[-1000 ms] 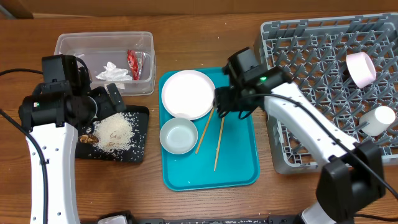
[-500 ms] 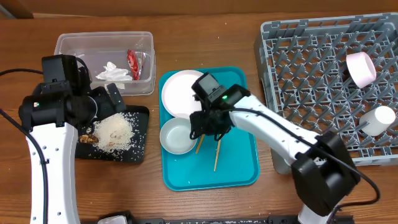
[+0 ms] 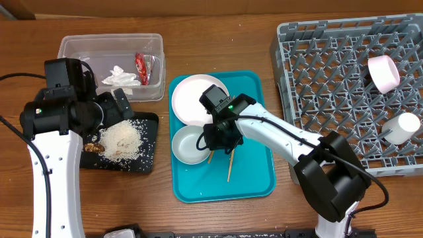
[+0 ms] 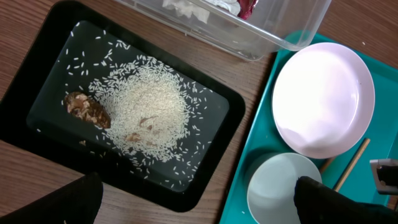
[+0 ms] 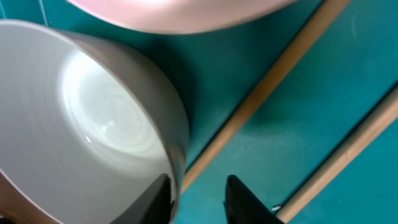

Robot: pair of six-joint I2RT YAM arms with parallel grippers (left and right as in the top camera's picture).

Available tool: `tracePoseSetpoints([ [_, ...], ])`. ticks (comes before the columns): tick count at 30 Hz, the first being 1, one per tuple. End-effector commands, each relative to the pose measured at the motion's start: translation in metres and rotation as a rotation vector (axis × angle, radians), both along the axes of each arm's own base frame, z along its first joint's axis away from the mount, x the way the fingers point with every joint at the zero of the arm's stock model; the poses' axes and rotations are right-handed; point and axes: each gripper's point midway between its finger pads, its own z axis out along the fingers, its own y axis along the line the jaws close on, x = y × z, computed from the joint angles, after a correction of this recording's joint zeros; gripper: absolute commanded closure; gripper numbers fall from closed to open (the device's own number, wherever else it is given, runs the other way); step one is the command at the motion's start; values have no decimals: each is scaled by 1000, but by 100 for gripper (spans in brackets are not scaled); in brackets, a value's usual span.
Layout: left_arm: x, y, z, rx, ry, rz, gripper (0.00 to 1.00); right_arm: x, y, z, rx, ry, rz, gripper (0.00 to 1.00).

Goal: Sort waste into correct bins and load items into the dishwasher
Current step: 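Reach the right gripper to the grey bowl and grasp its rim, then carry the grey bowl to the rack and release it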

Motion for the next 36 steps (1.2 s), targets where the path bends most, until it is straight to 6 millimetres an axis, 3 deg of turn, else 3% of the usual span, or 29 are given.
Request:
tracePoseSetpoints([
  [1, 2, 2, 5, 3, -14, 8, 0, -1, -6, -4, -37, 8, -51, 74],
  [14, 2, 2, 5, 3, -14, 8, 0, -2, -12, -7, -75, 24, -122, 82],
  [18, 2, 2, 5, 3, -14, 8, 0, -1, -13, -7, -79, 22, -126, 94],
  [28, 2, 2, 5, 3, -14, 8, 0, 6, -14, -5, -83, -9, -137, 96],
  [32, 2, 2, 5, 3, -14, 8, 0, 22, -22, 20, -88, -82, -161, 96],
  [36, 2, 2, 5, 3, -14, 8, 0, 54, -47, 72, -144, -274, -206, 96],
])
